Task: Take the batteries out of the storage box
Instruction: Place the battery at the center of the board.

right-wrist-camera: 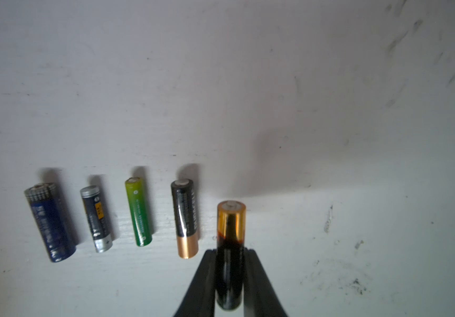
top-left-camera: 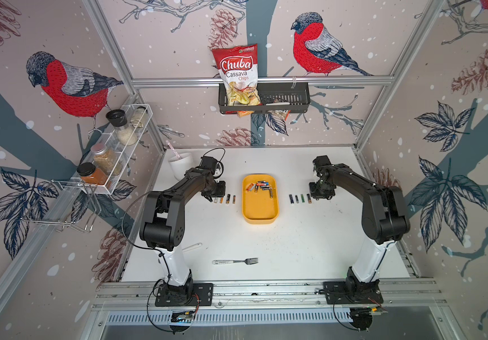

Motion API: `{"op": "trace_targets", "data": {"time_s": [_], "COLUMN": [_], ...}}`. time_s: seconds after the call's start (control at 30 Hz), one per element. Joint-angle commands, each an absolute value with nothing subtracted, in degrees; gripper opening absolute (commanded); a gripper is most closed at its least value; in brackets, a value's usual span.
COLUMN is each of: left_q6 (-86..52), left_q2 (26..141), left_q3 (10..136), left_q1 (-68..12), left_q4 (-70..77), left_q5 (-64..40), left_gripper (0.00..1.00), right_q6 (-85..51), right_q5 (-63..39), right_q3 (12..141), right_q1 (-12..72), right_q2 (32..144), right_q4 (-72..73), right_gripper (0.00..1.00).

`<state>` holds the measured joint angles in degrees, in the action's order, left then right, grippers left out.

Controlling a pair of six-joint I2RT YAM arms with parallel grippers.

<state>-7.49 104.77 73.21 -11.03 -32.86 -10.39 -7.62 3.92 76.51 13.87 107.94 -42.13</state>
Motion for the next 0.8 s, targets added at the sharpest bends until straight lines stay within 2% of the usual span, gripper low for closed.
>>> {"op": "trace_targets", "data": {"time_s": [0.0, 0.77], "left_q6": [-7.1, -7.5], "left_q2": [104.6, 104.6], "left_q3": [73.2, 72.7], "left_q1": [-11.2, -11.2], "left_q4": [-33.2, -32.5], "left_q5": [-10.2, -10.5], "left_gripper": [0.4, 0.4], "right_q6": [-7.4, -7.1], "right_q5": [6.1, 5.9], "right_q3": [77.4, 78.9], "right_q1": [13.9, 14.1], "right_q2": [108.8, 113.8], "right_q4": [-42.9, -43.4], "right_gripper": [0.22, 0.22]}}
